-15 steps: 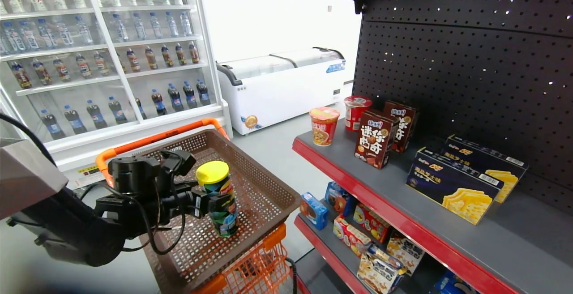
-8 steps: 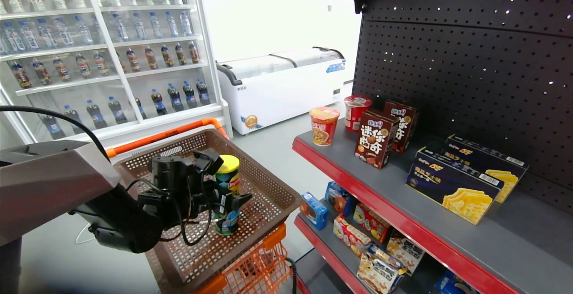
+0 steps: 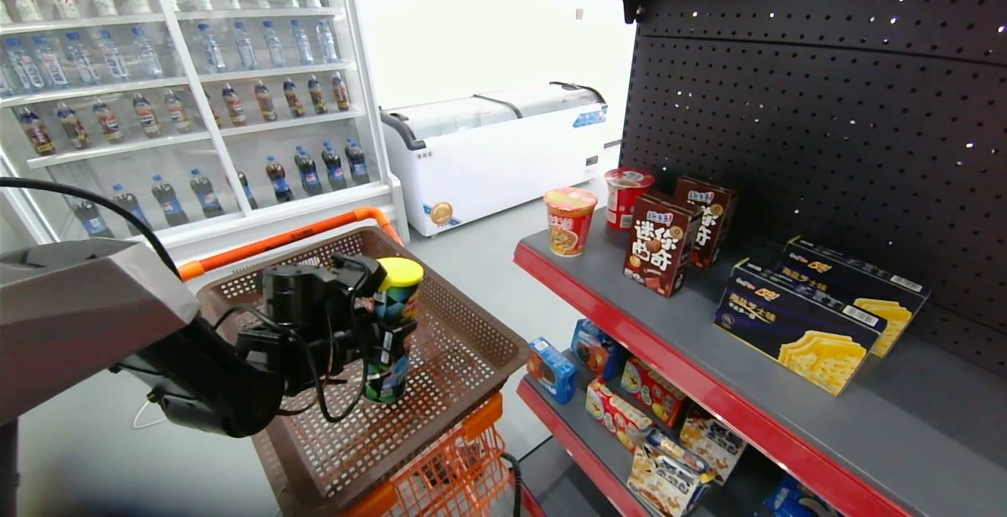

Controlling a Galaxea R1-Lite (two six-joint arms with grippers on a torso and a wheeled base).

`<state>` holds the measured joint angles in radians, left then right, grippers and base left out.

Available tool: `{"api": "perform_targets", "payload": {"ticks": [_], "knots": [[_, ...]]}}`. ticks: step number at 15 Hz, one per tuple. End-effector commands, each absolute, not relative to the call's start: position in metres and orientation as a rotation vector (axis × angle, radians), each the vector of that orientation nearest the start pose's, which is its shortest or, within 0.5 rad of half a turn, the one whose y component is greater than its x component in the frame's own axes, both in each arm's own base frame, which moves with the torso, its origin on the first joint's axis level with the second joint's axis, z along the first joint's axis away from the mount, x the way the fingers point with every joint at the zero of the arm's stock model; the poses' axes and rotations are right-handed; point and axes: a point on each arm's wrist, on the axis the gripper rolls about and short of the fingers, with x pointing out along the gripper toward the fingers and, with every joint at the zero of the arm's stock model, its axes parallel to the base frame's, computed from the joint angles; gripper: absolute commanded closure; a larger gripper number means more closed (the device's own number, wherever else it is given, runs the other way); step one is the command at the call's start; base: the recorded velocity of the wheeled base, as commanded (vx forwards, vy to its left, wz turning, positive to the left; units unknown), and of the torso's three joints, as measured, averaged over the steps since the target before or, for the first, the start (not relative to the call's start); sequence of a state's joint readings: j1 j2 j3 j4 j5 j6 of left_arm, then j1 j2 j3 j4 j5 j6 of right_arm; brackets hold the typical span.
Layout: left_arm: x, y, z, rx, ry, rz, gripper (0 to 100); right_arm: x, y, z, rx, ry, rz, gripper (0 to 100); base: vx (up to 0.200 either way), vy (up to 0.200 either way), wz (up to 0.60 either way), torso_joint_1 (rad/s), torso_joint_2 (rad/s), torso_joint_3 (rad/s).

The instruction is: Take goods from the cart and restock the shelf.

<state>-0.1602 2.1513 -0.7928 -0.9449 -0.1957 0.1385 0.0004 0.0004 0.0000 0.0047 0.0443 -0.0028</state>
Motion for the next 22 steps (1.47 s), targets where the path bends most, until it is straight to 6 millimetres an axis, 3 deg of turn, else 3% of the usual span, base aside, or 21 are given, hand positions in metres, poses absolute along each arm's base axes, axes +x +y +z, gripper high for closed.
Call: {"api": "perform_targets", "payload": {"ticks": [1, 3, 4, 5, 7, 8, 12, 19, 22], "knots": [[0.343, -0.042, 0.117, 0.097, 0.273, -0.27, 100, -0.023, 0.001, 0.075, -0.003, 0.005, 0.046, 0, 0.0, 0.0, 0.0, 0.0, 0.0, 0.0], [0.313, -0.024, 0.163, 0.09, 0.178, -0.205, 100, -0.023, 0.001, 0.075, -0.003, 0.005, 0.046, 0, 0.0, 0.0, 0.0, 0.0, 0.0, 0.0], [0.303, -0.021, 0.173, 0.089, 0.154, -0.196, 100, -0.023, 0.001, 0.075, -0.003, 0.005, 0.046, 0, 0.0, 0.0, 0.0, 0.0, 0.0, 0.0], [0.27, -0.017, 0.2, 0.077, 0.075, -0.166, 100, -0.023, 0.001, 0.075, -0.003, 0.005, 0.046, 0, 0.0, 0.0, 0.0, 0.0, 0.0, 0.0], [0.217, -0.012, 0.217, 0.078, -0.005, -0.093, 100, -0.023, 0.001, 0.075, -0.003, 0.005, 0.046, 0, 0.0, 0.0, 0.0, 0.0, 0.0, 0.0], [0.185, -0.011, 0.217, 0.079, -0.037, -0.081, 100, -0.023, 0.001, 0.075, -0.003, 0.005, 0.046, 0, 0.0, 0.0, 0.0, 0.0, 0.0, 0.0], [0.103, -0.004, 0.212, 0.074, -0.155, 0.005, 100, -0.023, 0.001, 0.075, -0.003, 0.005, 0.046, 0, 0.0, 0.0, 0.0, 0.0, 0.0, 0.0], [0.029, 0.0, 0.203, 0.107, -0.112, 0.008, 100, -0.023, 0.001, 0.075, -0.003, 0.005, 0.048, 0, 0.0, 0.0, 0.0, 0.0, 0.0, 0.0], [0.013, 0.001, 0.201, 0.109, -0.072, 0.027, 100, -0.023, 0.001, 0.075, -0.003, 0.005, 0.048, 0, 0.0, 0.0, -0.6, -0.001, 0.0, 0.001]]}}
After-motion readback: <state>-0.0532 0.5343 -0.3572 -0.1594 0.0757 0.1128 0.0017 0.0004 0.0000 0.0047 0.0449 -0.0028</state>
